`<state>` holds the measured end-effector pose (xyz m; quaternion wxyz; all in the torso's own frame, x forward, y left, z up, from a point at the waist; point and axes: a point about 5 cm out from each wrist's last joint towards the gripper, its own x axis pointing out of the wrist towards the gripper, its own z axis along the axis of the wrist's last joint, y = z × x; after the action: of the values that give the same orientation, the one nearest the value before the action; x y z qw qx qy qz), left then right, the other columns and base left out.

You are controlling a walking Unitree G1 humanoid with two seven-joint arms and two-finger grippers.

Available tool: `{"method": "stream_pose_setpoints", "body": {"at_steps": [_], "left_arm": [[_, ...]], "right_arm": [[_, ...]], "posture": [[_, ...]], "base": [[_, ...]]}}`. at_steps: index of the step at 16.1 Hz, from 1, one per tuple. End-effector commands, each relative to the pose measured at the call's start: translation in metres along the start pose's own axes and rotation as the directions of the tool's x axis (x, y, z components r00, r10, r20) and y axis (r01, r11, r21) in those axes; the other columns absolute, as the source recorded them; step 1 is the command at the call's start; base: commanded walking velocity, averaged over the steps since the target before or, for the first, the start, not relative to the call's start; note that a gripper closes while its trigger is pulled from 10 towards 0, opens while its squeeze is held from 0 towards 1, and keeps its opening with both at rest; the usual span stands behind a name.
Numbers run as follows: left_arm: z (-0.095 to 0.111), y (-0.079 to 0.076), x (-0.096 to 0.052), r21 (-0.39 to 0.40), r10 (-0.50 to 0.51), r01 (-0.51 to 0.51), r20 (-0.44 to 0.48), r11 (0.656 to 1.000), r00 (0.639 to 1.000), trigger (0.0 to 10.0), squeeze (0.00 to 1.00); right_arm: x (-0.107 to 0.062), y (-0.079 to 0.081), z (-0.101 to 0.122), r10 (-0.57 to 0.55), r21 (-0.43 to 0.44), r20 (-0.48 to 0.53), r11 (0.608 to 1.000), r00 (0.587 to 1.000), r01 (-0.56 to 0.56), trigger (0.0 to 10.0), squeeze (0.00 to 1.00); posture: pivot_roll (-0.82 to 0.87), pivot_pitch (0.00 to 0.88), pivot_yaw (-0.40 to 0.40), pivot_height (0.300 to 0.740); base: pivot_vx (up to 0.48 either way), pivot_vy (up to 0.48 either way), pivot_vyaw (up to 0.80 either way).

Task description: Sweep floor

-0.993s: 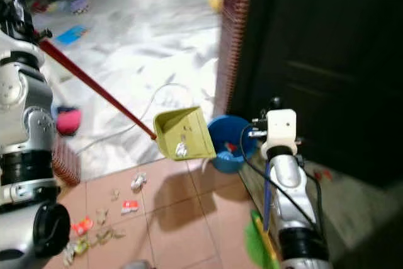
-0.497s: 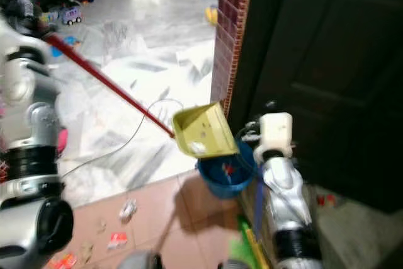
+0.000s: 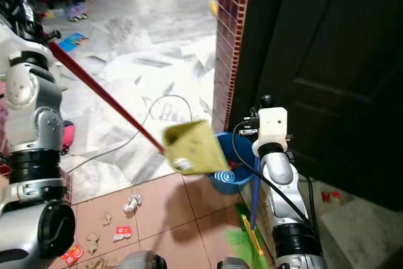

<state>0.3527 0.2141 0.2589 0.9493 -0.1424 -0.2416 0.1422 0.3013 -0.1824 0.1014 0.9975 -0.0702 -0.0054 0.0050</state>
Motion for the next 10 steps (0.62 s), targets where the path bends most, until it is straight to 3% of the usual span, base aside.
{"method": "stream_pose_setpoints", "body": {"at_steps": [1, 10], "left_arm": [[0.021, -0.002, 0.003, 0.011, 0.002, -0.003, 0.109, 1.000, 0.994, 10.0, 0.00], [0.021, -0.031, 0.011, 0.089, 0.030, -0.044, 0.158, 0.995, 0.987, 10.0, 0.00]], "right_arm": [[0.003, -0.004, 0.005, -0.005, -0.033, 0.020, 0.999, 1.000, 0.006, 10.0, 0.00], [0.001, 0.004, 0.005, -0.023, -0.007, 0.025, 1.000, 0.999, 0.024, 10.0, 0.00]], "posture": [[-0.08, 0.000, 0.054, 0.740], [-0.08, 0.000, 0.103, 0.740]], "base": [[0.000, 0.000, 0.00], [0.000, 0.000, 0.00]]}}
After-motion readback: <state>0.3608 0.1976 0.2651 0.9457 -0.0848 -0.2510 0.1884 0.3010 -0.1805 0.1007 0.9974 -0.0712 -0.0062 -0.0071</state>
